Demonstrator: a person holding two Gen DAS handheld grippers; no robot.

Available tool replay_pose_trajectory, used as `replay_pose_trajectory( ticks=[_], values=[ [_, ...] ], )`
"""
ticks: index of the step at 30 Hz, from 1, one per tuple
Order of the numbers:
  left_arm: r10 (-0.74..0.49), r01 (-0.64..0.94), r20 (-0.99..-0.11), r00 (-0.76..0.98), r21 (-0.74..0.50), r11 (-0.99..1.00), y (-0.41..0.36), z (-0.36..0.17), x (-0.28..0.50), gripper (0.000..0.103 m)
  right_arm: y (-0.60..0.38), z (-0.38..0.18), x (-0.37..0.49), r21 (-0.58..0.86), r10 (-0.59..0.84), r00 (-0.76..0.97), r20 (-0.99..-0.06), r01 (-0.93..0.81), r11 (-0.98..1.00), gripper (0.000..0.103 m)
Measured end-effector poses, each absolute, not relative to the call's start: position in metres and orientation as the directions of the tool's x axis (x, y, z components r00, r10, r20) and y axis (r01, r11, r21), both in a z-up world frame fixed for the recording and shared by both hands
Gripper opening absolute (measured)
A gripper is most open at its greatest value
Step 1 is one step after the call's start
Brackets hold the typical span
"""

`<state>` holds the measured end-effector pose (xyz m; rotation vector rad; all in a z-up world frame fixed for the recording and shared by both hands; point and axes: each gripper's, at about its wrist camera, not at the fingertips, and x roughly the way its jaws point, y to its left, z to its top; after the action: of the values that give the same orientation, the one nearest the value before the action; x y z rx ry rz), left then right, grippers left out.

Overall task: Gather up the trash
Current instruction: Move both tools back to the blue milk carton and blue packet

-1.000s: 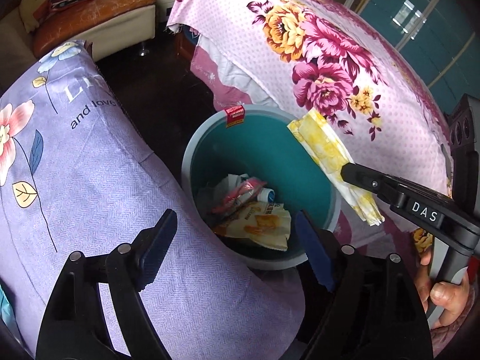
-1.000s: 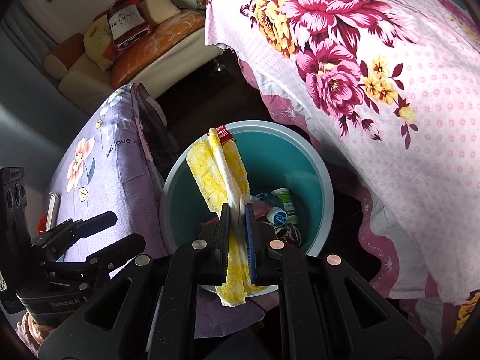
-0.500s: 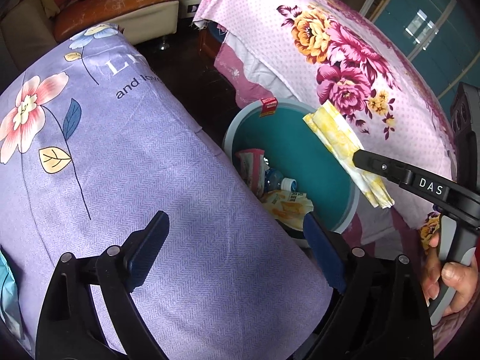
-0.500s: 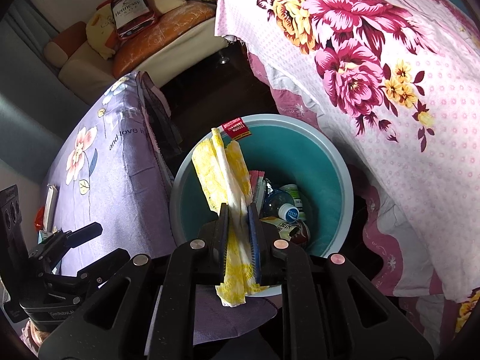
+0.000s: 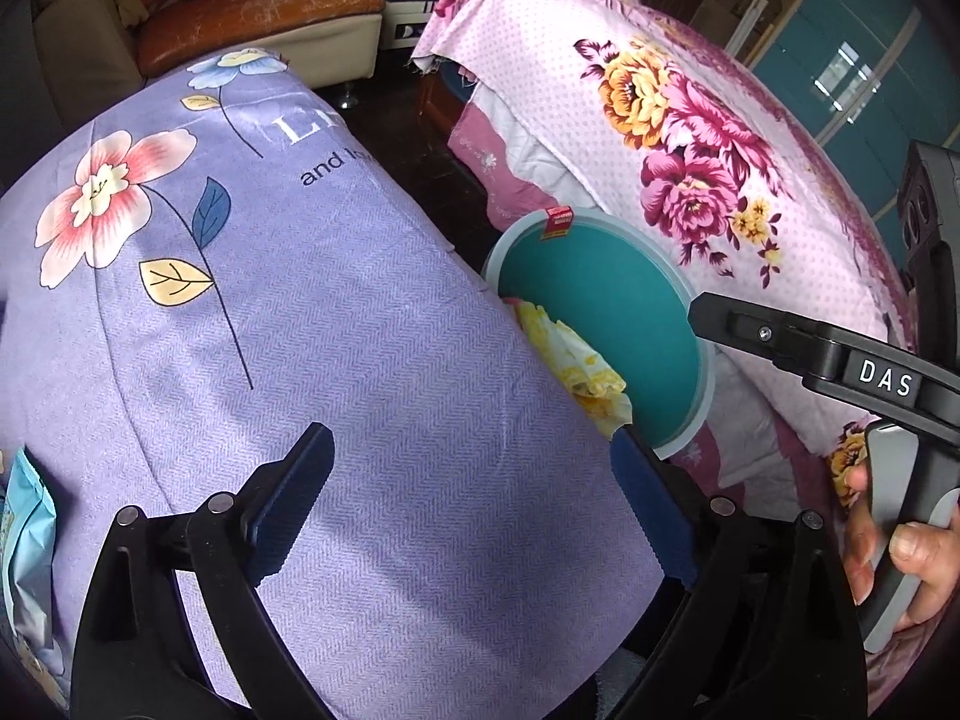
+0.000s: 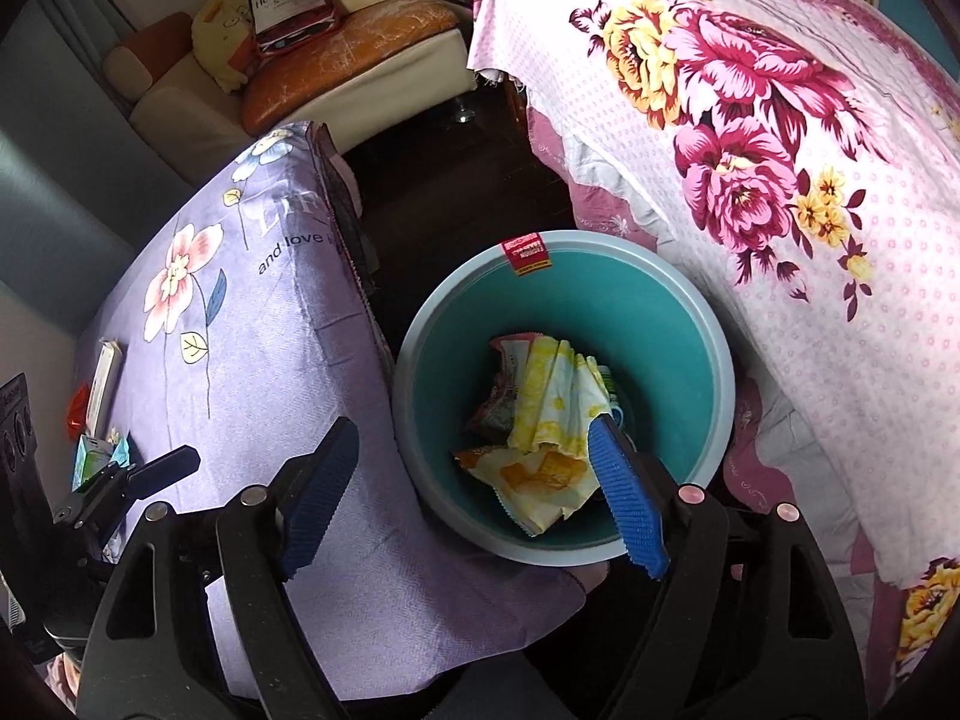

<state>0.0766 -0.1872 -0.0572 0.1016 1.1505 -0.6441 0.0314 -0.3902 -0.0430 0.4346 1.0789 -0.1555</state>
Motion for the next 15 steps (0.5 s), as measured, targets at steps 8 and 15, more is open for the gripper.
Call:
replay_pose_trajectory(
  ticks=[8, 15],
  values=[
    [-0.421, 0.473, -0.866, 0.269, -0.262, 0.841, -0.145, -0.052, 0.077, 0.094, -0.346, -0.038, 0.043, 0.254, 0.116, 0.438, -0.892, 0.271, 0.928, 0.076],
    [-0.392, 0.414, -0.863, 0.320, -0.245, 0.877, -0.085, -0.045, 0.076, 0.094, -0.306, -0.031, 0.054, 0.248, 0.145, 0.417, -0.897, 0.206, 0.947, 0.077]
  ],
)
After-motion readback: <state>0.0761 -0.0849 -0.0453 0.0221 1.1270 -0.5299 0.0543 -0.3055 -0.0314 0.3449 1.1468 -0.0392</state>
